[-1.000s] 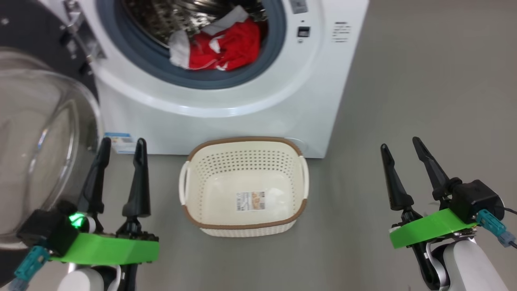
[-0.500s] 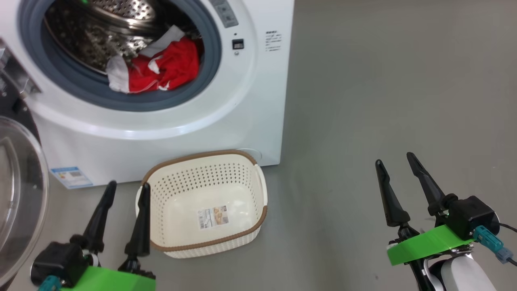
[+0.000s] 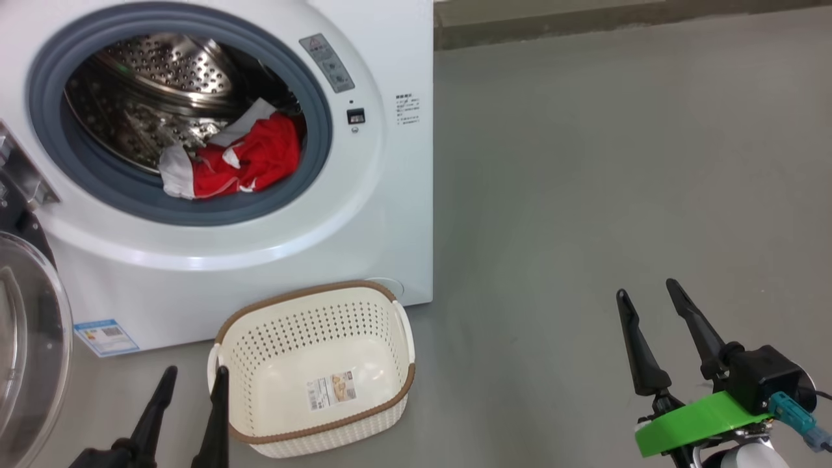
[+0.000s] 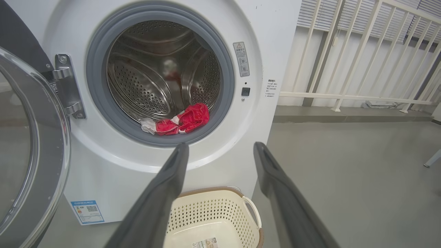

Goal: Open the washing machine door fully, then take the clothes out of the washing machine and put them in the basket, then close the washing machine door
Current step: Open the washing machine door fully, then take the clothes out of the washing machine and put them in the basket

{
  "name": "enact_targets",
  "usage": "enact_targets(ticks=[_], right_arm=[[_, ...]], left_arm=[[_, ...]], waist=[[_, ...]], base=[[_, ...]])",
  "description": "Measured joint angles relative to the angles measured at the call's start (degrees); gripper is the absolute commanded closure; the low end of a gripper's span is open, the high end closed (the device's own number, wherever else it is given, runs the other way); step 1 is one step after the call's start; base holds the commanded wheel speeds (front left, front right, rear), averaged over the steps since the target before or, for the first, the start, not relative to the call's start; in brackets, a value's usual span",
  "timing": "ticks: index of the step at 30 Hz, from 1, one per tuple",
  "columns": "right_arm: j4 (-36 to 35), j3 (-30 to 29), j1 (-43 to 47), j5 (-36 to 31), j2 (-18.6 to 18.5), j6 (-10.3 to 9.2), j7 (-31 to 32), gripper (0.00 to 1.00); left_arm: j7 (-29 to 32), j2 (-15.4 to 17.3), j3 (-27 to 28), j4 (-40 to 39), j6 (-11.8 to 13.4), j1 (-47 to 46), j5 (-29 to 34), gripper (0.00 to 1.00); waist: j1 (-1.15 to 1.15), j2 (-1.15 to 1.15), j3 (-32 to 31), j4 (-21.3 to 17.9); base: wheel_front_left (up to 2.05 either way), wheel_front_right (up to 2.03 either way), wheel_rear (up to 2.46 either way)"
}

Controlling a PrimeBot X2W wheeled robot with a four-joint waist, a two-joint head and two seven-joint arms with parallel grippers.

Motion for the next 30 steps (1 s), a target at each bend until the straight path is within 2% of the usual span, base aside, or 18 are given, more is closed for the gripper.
enact_targets(ticks=[18,30], right_arm=[[0.0,-2.7,3.7,-1.7,0.1,0.00,0.0,0.00],[0.2,-2.0,3.7,-2.3,0.2,0.00,0.0,0.00]], left_arm=[[0.0,0.0,1.9,-0.9,0.0,4.1,2.0,0.00],[0.0,0.0,1.4,-1.1,0.5,4.2,3.4,0.00]], waist=[[0.00,0.00,-2.2,-0.5],[0.00,0.00,-1.6,0.2]], base=[[0.00,0.00,0.00],[0.11,-0.11,0.00]])
